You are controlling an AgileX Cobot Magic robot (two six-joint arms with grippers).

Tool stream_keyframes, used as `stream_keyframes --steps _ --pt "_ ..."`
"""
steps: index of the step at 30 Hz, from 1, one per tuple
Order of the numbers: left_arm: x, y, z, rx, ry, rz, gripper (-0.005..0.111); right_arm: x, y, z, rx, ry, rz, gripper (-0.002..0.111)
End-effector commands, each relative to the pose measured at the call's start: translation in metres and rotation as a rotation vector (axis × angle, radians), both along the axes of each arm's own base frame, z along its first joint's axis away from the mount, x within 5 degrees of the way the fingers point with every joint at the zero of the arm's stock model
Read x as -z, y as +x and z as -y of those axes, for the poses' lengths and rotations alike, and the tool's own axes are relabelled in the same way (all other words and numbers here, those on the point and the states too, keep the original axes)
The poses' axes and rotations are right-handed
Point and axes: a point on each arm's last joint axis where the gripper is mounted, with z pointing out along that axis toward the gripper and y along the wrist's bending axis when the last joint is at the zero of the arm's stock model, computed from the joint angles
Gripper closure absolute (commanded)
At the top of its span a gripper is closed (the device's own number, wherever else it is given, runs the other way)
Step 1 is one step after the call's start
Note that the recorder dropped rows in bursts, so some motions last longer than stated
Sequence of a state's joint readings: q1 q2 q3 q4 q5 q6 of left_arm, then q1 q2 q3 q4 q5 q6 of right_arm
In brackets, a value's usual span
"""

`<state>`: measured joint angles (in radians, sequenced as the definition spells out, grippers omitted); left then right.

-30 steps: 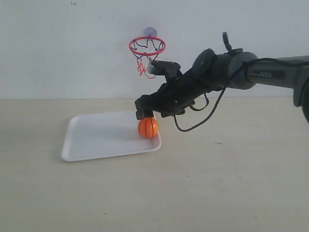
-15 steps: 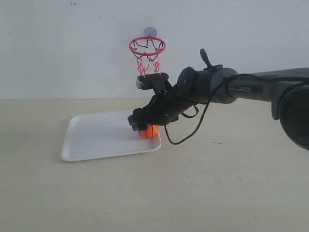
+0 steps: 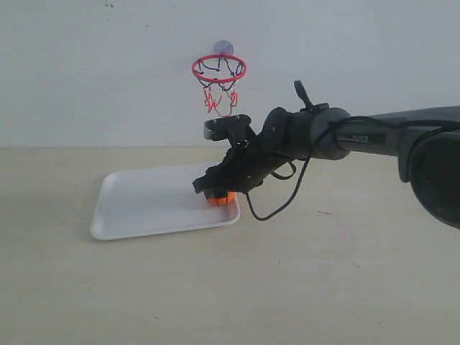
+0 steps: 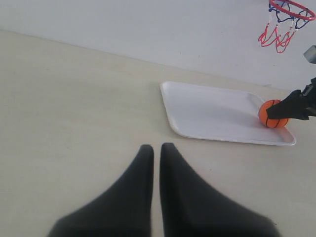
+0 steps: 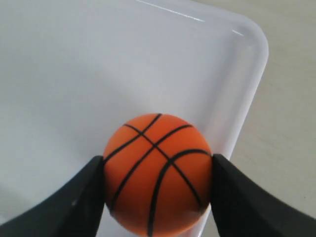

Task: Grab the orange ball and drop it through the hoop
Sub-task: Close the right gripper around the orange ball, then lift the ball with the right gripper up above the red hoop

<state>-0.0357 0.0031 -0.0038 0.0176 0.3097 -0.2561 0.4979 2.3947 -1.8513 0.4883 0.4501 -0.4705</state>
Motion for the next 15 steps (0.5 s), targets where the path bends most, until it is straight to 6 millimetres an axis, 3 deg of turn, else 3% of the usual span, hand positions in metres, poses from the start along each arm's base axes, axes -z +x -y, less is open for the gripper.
stream_keyframes --steps 1,5,11,15 --pt "0.001 0.000 0.000 -0.005 -0.004 0.003 0.103 -0.006 -0.001 0.000 -0.012 -0.002 -0.007 0.106" --pt "0.001 0.000 0.000 -0.005 -0.004 0.003 0.103 -0.030 -0.003 0.000 0.037 0.053 -0.007 0.108" --pt "0.001 0.000 0.000 -0.005 -0.004 0.003 0.103 -0.091 -0.007 0.003 0.067 0.137 0.104 0.108" --pt "0.001 0.000 0.000 -0.005 -0.004 0.003 0.103 -0.129 -0.005 0.016 0.113 0.194 0.207 0.108"
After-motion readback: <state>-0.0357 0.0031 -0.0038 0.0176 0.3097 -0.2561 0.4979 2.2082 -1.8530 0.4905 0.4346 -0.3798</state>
